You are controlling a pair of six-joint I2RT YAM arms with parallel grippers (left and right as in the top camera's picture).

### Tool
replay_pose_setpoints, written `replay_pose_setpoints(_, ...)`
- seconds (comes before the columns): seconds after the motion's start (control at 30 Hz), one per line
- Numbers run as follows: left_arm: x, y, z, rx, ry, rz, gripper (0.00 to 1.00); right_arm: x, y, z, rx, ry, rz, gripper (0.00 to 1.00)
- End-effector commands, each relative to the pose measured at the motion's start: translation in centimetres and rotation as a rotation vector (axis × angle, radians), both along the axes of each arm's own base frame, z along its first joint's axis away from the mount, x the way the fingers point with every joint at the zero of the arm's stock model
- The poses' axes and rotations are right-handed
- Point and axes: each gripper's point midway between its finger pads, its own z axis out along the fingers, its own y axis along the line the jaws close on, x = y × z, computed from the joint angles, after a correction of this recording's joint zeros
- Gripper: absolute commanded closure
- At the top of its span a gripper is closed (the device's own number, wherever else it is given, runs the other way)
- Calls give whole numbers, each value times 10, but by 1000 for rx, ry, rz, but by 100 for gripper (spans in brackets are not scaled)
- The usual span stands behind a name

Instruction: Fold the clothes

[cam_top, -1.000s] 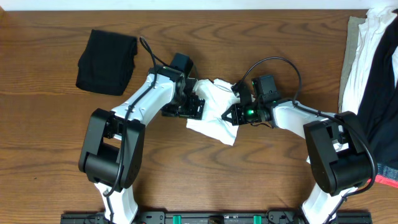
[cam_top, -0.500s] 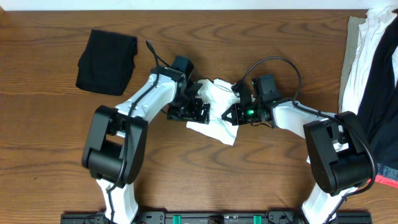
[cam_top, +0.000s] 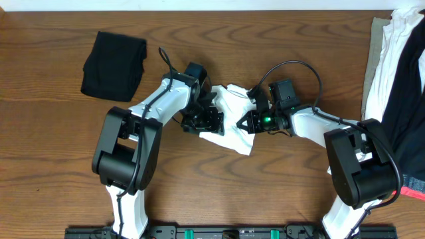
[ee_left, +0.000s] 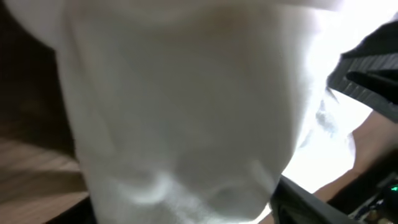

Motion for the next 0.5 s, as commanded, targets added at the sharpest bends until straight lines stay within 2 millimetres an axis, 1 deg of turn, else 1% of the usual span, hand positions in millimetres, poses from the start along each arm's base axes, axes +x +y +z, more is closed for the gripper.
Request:
replay_pose_setpoints(0.0, -8, -4, -3, -37, 48, -1, 42, -7, -8, -24, -74, 49, -26, 99)
replay_pose_setpoints(0.03, -8, -4, -3, -37, 48, 0, 50, -7, -8, -24, -74, 49, -26, 99)
replay_pose_setpoints(0.13, -8, -4, -3, -36, 49, 1, 63, -7, -8, -24, -74, 48, -26, 99)
replay_pose_setpoints(0.23, -8, -3, -3, -31, 55, 11, 64, -7, -8, -24, -74, 49, -26, 99)
replay_pose_setpoints(0.27, -8, -3, -3, -30, 55, 12, 69, -7, -8, -24, -74, 49, -26, 99)
replay_pose_setpoints(0.3, -8, -3, -3, -31, 53, 13, 74, -7, -8, -23, -73, 47, -26, 99)
replay_pose_setpoints(0.33, -7, -3, -3, -32, 50, 14, 81, -5, -8, -21, -71, 40, -26, 99)
replay_pose_setpoints(0.37, -6, -3, -3, -33, 47, 13, 94, -3, -8, -18, -68, 31, -30, 99)
replay_pose_setpoints(0.47, 1, -5, 0, -37, 23, 12, 94, 11, -12, 3, -51, -17, -51, 99)
